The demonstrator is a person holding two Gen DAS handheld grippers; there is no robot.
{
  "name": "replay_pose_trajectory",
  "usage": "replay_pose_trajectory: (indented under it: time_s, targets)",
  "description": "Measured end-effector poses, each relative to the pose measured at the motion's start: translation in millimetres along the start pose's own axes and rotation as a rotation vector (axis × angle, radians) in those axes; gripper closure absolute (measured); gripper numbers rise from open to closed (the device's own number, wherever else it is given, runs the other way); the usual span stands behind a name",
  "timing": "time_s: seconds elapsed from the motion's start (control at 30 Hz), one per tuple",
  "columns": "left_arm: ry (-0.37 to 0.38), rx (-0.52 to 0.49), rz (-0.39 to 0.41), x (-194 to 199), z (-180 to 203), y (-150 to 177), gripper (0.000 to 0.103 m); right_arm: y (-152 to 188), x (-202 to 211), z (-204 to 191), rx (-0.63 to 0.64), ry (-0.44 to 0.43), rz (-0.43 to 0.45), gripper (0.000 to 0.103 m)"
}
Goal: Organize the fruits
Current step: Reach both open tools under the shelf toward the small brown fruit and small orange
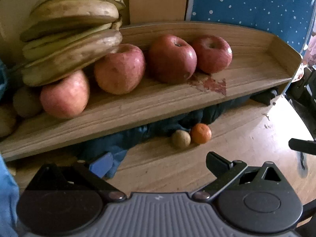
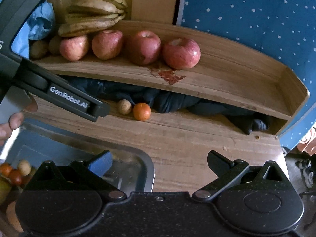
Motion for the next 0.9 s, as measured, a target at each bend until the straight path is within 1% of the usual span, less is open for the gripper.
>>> replay_pose_trajectory:
  time_s: [0.07, 0.17, 0.3, 0.6, 0.7, 0.9]
  targets:
    - [0.013, 0.022, -0.002, -8, 1, -2, 0.001, -2, -8, 0, 0.005, 0.006, 0.004, 0.002]
    - [0.025, 0.047, -0.007, -19, 1, -4, 0.001, -4, -20, 0, 0.02, 0.021, 0.004, 0.007]
    - [0.054, 0.092, -0.01, -27, -1, -4, 0.001, -6, -35, 1, 0.027, 0.016, -0.008, 0.011]
    - [0.109, 0.139, -0.016, -36, -6, 0, 0.015, -11, -53, -1, 0.046, -0.03, -0.026, 0.019]
    - [0.113, 0.137, -0.021, -38, -7, 2, 0.019, -11, -59, -3, 0.056, -0.047, -0.037, 0.023]
    - [0.124, 0.136, -0.018, -41, -7, 3, 0.029, -14, -68, -8, 0.079, -0.079, -0.036, 0.026]
Point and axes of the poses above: each gripper's, at about its wrist camera, not at the fingertips, and x roughly against the way its jaws point, z to its right, y to its underside, the point moved 2 cm from there along -x, roughly the way its jaws point, and after that the axes turned 8 degrees about z, right-handed, at the moved point
